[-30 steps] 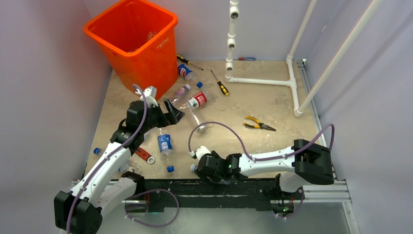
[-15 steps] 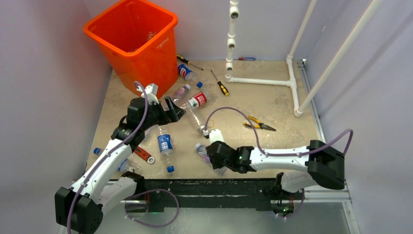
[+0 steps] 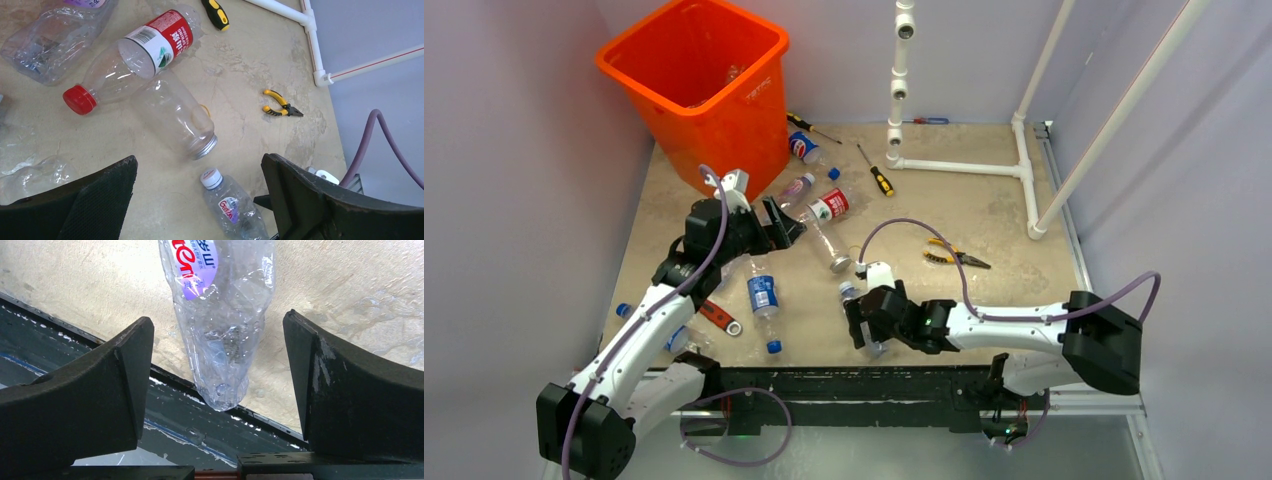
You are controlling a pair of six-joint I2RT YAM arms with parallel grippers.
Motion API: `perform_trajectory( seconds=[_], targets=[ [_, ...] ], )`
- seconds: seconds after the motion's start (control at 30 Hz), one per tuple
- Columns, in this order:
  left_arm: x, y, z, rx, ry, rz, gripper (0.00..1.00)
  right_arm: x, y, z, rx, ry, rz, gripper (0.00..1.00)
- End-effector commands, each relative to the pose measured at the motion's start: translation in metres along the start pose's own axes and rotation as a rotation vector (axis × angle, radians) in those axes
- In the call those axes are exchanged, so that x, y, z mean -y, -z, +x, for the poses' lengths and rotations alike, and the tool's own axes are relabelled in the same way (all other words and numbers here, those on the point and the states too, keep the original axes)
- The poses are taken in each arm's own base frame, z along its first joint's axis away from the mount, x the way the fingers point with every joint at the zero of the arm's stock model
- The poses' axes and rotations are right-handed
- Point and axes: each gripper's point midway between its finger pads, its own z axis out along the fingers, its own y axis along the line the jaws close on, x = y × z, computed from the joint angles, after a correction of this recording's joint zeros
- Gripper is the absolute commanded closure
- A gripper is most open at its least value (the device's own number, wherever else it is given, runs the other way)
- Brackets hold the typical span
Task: Put the plastic bottles in the bin
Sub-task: Pick up the plastic bottle from the corner of the board.
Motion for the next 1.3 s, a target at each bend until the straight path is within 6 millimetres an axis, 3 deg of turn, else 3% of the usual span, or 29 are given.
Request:
perform_trajectory(
  seconds=[0.0, 0.33, 0.6, 0.73, 0.9, 1.07, 1.17, 1.27],
  targets=[
    [0.011, -0.002, -0.006, 0.021, -0.008, 0.052, 0.05, 0.000, -0.005, 0.007, -0.017, 0.000, 0.006, 0.07],
    [0.009, -0.004, 0.002, 0.001, -0.011, 0.058, 0.04, 0.005, -0.022, 0.019, -0.093, 0.089, 0.131, 0.18],
    [0.008, -0.002, 0.007, -0.012, -0.009, 0.065, 0.04, 0.004, -0.024, 0.021, -0.104, 0.099, 0.143, 0.47],
    [0.012, 0.001, -0.002, 0.001, -0.030, 0.060, 0.05, -0.003, -0.015, 0.007, -0.042, 0.087, 0.118, 0.59],
    [0.028, 0.006, -0.028, 0.067, -0.041, 0.080, 0.05, -0.018, 0.012, -0.034, 0.105, 0.026, 0.021, 0.66],
    [0.051, 0.012, -0.057, 0.144, -0.021, 0.134, 0.05, -0.035, 0.067, -0.089, 0.329, -0.018, -0.161, 0.72],
    [0.071, 0.018, -0.082, 0.220, -0.001, 0.190, 0.04, -0.044, 0.102, -0.120, 0.497, -0.040, -0.286, 0.82],
    [0.078, 0.023, -0.104, 0.310, 0.097, 0.199, 0.01, -0.053, 0.134, -0.145, 0.652, -0.032, -0.403, 1.00]
  ],
)
